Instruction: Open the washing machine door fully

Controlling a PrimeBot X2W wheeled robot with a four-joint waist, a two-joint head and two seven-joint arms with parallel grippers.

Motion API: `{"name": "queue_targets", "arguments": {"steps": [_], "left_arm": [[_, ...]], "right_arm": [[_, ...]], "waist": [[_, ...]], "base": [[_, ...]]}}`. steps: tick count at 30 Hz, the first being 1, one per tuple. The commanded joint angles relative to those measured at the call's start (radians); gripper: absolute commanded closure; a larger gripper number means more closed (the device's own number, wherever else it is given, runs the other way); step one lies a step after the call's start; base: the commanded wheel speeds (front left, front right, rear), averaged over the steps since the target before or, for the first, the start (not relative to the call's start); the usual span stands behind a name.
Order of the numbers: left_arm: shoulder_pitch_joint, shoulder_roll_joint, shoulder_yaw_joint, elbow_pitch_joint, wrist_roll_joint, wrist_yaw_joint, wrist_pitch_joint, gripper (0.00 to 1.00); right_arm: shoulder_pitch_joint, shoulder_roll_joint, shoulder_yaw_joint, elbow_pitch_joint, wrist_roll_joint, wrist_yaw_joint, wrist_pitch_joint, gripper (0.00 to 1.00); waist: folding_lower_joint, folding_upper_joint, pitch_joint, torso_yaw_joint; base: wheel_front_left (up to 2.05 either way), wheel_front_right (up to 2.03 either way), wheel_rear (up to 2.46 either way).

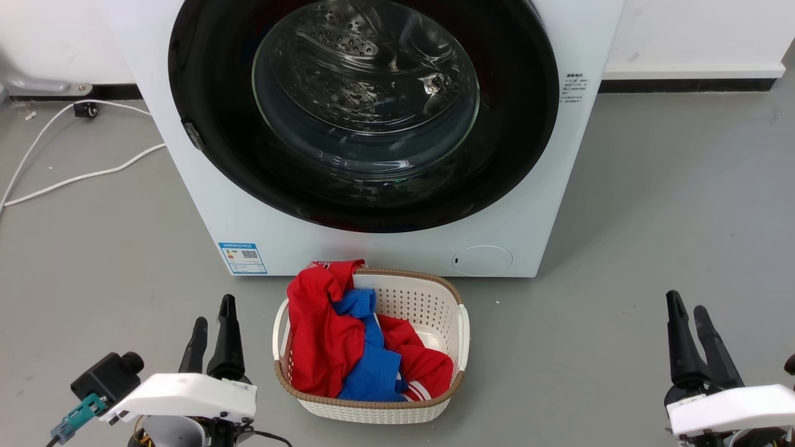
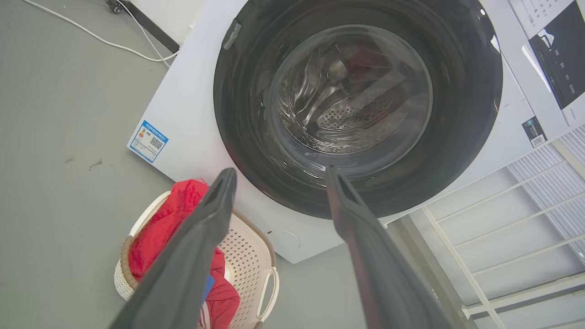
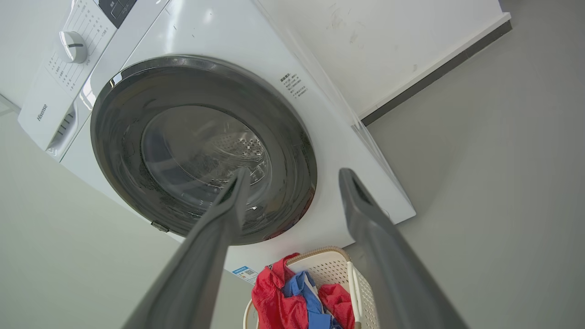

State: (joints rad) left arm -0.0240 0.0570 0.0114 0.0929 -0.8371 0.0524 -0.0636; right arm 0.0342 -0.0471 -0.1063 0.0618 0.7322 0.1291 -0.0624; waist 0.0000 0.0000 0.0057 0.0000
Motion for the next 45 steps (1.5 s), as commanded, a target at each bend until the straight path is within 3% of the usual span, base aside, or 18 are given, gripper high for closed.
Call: {"name": "queue_targets", "arguments": {"steps": [1, 19, 45], "left_arm": [[-0.003, 0.012, -0.008, -0.022, 0.039, 0.009, -0.011, 0.00], [0.016, 0.028, -0.060, -0.067, 0.250, 0.035, -0.066, 0.00], [0.059, 0.010, -0.076, -0.078, 0.498, 0.019, -0.131, 0.00]], "right_arm": [[-0.002, -0.004, 0.001, -0.024, -0.046, 0.002, -0.012, 0.00], [0.034, -0.005, 0.002, -0.098, -0.269, 0.002, -0.066, 0.00], [0.093, -0.005, -0.003, -0.167, -0.474, 0.002, -0.133, 0.00]], "waist": [[0.0000, 0.0000, 0.000, 0.000], [0.0000, 0.0000, -0.001, -0.001], [0.0000, 0.0000, -0.003, -0.005]], "base": [[0.00, 0.00, 0.00], [0.00, 0.00, 0.00], [0.00, 0.00, 0.00]]}}
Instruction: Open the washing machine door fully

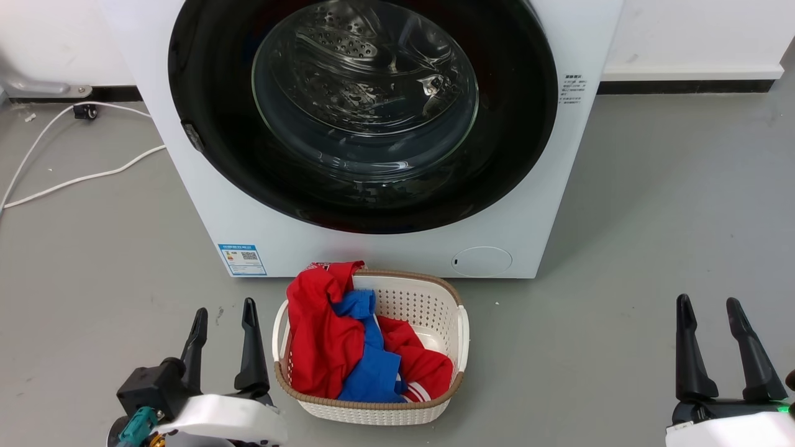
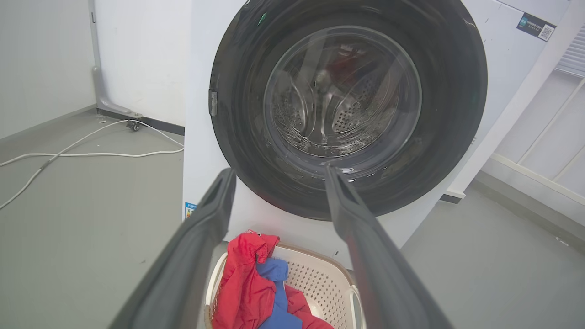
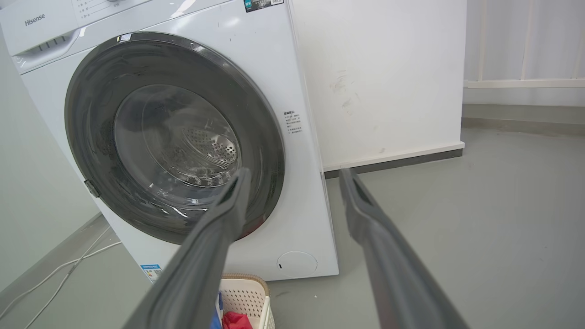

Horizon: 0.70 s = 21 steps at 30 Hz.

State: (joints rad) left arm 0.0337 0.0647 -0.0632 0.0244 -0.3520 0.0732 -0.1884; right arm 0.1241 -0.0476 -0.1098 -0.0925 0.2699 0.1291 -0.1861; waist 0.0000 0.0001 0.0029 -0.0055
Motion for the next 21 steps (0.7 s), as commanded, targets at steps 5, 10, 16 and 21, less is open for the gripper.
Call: {"name": "queue_targets", "arguments": {"steps": [5, 10, 16, 21], "left_arm": [[0.009, -0.003, -0.001, -0.010, 0.052, -0.006, -0.018, 0.00], [0.015, -0.008, 0.002, -0.005, 0.085, -0.010, -0.029, 0.00], [0.022, -0.011, 0.003, 0.005, 0.133, -0.006, -0.040, 0.00], [0.026, -0.013, 0.005, 0.014, 0.163, -0.007, -0.049, 0.00]], "right_arm": [[0.013, -0.004, -0.003, -0.024, -0.041, 0.002, -0.020, 0.00], [0.022, -0.004, -0.006, -0.030, -0.064, 0.002, -0.031, 0.00], [0.035, -0.004, -0.004, -0.031, -0.110, 0.002, -0.043, 0.00], [0.044, -0.004, -0.003, -0.032, -0.146, 0.003, -0.053, 0.00]], "waist": [[0.0000, -0.0001, -0.002, -0.001], [0.0000, -0.0001, -0.003, -0.001], [0.0000, -0.0001, -0.003, -0.001], [0.0000, -0.0001, -0.003, -0.001]], "base": [[0.00, 0.00, 0.00], [0.00, 0.00, 0.00], [0.00, 0.00, 0.00], [0.00, 0.00, 0.00]]}}
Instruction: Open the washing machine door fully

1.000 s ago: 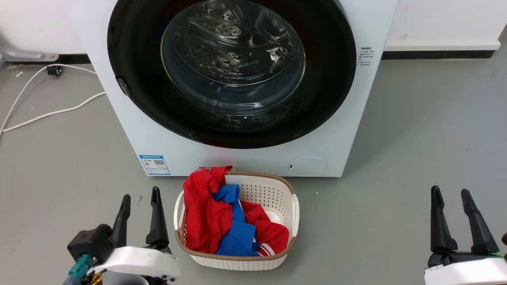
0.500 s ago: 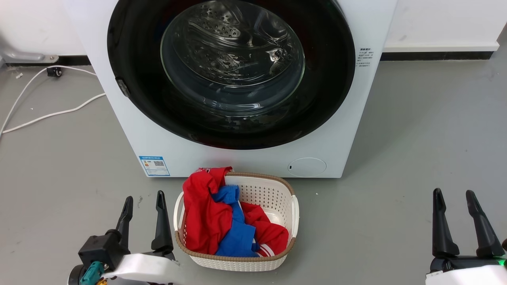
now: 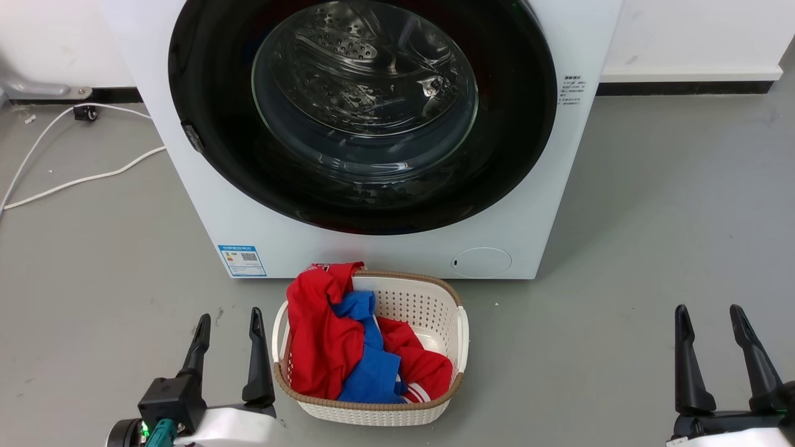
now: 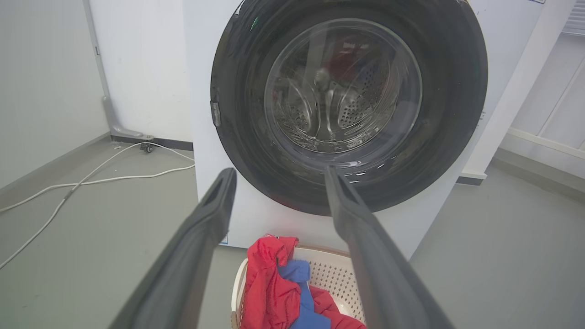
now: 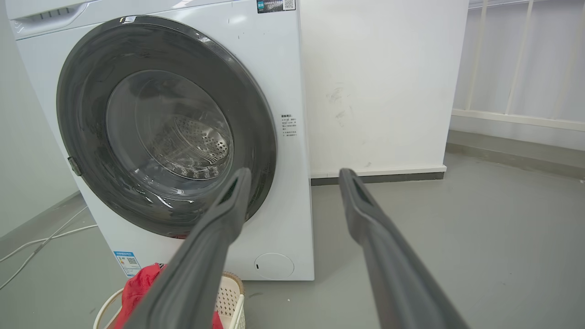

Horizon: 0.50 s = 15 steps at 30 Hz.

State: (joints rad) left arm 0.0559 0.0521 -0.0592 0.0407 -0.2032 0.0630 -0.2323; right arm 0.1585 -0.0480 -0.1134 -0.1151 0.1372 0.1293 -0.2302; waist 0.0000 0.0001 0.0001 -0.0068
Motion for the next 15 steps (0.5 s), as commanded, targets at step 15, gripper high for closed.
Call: {"name": "queue_targets", "arguments": {"steps": [15], "left_arm": [[0.018, -0.002, -0.008, 0.020, 0.068, 0.007, -0.033, 0.00]], "right_arm": [[0.031, -0.004, 0.005, -0.012, -0.103, 0.001, -0.035, 0.00]], "waist": [[0.0000, -0.0001, 0.001, 0.001]], "base": [[0.00, 0.00, 0.00]]}}
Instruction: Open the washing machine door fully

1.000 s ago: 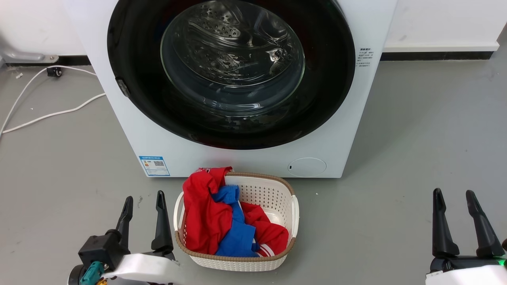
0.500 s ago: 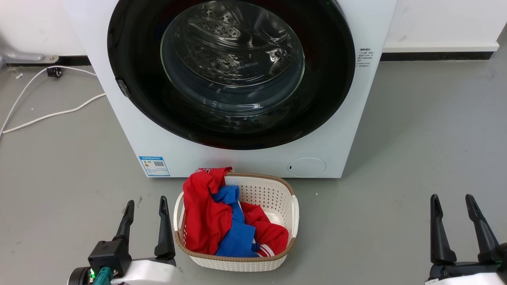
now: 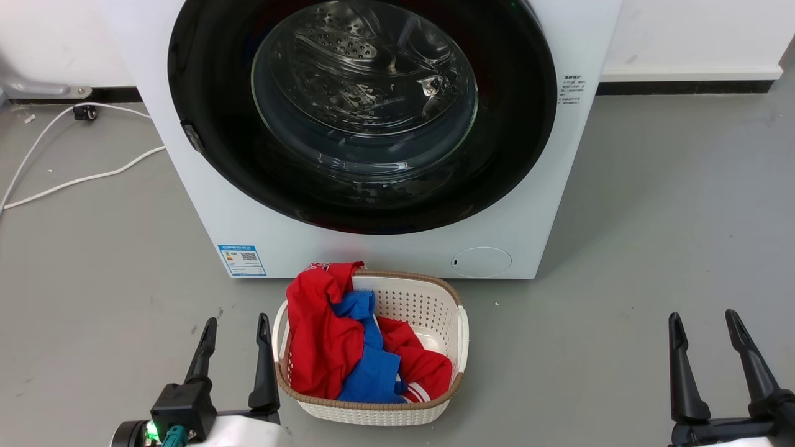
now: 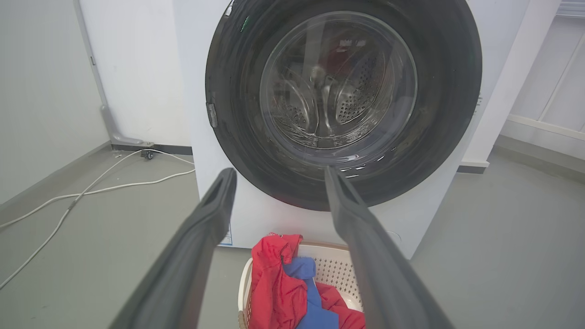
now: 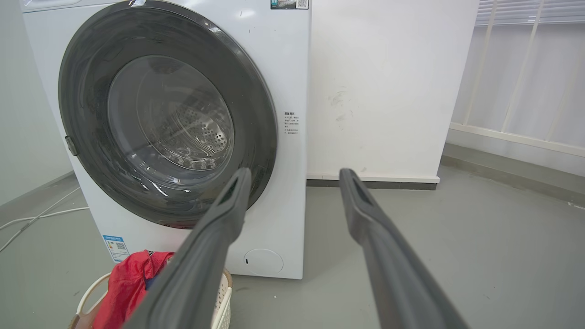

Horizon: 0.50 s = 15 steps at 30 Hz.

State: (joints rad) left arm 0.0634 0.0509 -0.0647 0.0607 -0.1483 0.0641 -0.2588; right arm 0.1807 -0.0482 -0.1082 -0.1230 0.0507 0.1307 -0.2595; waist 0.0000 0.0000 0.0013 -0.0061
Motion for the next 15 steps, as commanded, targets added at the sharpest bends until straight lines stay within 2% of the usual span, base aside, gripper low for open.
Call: {"name": "queue_targets", "arguments": {"steps": [1, 15], "left_arm": [[0.011, -0.001, -0.003, 0.001, 0.017, 0.006, -0.009, 0.00], [0.010, -0.001, -0.004, 0.020, -0.012, 0.010, -0.007, 0.00]], "right_arm": [[0.011, -0.004, 0.000, -0.004, -0.021, 0.000, -0.007, 0.00], [0.005, -0.003, -0.002, 0.028, 0.038, 0.000, -0.006, 0.00]], "waist": [[0.0000, 0.0000, 0.000, 0.000], [0.0000, 0.0000, 0.002, 0.002]], "base": [[0.00, 0.00, 0.00], [0.00, 0.00, 0.00]]}}
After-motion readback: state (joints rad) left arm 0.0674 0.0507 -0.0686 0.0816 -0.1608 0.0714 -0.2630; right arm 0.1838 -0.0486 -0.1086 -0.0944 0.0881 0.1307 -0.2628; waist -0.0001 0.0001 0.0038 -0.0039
